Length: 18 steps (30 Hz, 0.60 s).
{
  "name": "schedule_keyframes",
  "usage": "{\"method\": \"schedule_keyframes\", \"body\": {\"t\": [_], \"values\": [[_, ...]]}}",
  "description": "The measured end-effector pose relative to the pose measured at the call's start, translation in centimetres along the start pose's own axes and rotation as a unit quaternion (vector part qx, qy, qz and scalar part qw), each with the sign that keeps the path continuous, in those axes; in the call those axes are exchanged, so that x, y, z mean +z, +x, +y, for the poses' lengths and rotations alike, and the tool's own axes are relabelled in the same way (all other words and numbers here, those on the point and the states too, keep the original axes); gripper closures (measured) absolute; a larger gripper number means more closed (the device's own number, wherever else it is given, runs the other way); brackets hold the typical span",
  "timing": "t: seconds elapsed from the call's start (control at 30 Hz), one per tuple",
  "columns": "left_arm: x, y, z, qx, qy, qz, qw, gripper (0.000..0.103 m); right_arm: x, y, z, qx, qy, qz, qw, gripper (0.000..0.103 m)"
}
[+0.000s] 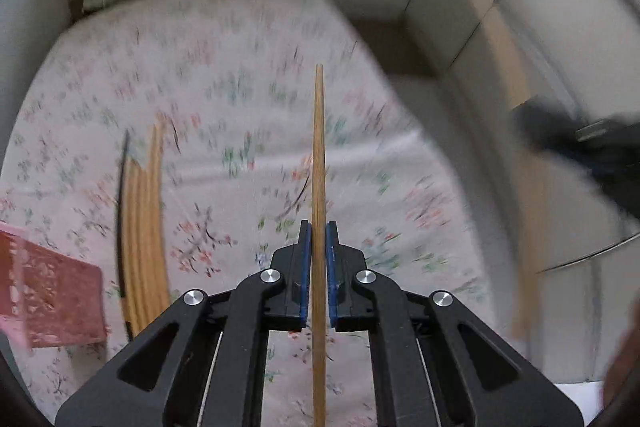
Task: Organize utensils
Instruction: 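Grasp a wooden chopstick with the left tool while the right tool holds its own, then insert both held chopsticks upright into the pink basket and open both tools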
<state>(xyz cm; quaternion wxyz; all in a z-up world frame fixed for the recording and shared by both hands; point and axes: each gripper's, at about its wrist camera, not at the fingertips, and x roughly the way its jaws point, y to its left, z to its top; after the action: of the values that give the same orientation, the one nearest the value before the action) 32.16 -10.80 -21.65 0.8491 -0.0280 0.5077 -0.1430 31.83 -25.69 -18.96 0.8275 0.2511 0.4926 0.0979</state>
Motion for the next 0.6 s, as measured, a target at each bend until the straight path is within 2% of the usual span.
{"method": "schedule_keyframes", "body": {"t": [0.07, 0.13, 0.2, 0.23, 0.3, 0.33, 0.43, 0.5, 0.6], "values": [[0.2, -4.2, 0.2, -0.015, -0.001, -0.056, 0.9983, 0.097, 0.0, -0.2, 0.4, 0.003, -0.006, -0.006, 1.0, 0.095], [0.4, -8.0, 0.6, -0.033, 0.0, -0.118, 0.9925, 0.097, -0.1, -0.3, 1.0, 0.006, -0.014, -0.013, 1.0, 0.095], [0.7, -11.3, 1.7, -0.03, -0.002, -0.183, 0.9827, 0.097, -0.2, -0.3, 1.3, 0.008, -0.02, -0.018, 1.0, 0.095], [0.7, -13.3, 3.2, -0.025, -0.008, -0.221, 0.9749, 0.097, -0.3, -0.4, 1.7, 0.01, -0.026, -0.024, 0.999, 0.095], [0.9, -15.1, 4.6, -0.015, -0.017, -0.26, 0.9653, 0.097, -0.4, -0.6, 2.3, 0.016, -0.033, -0.035, 0.999, 0.095], [0.7, -16.5, 6.5, -0.009, -0.028, -0.286, 0.9578, 0.097, -0.4, -0.8, 2.6, 0.019, -0.036, -0.039, 0.998, 0.095], [0.2, -18.4, 10.3, -0.004, -0.066, -0.329, 0.942, 0.097, -0.6, -1.1, 3.8, 0.028, -0.049, -0.055, 0.997, 0.095], [-0.1, -18.6, 12.7, -0.007, -0.09, -0.341, 0.9358, 0.097, -0.7, -0.9, 4.4, 0.03, -0.055, -0.059, 0.996, 0.095], [-0.4, -18.1, 14.2, 0.0, -0.103, -0.349, 0.9315, 0.097, -1.1, -0.3, 6.1, 0.035, -0.068, -0.063, 0.995, 0.095]]}}
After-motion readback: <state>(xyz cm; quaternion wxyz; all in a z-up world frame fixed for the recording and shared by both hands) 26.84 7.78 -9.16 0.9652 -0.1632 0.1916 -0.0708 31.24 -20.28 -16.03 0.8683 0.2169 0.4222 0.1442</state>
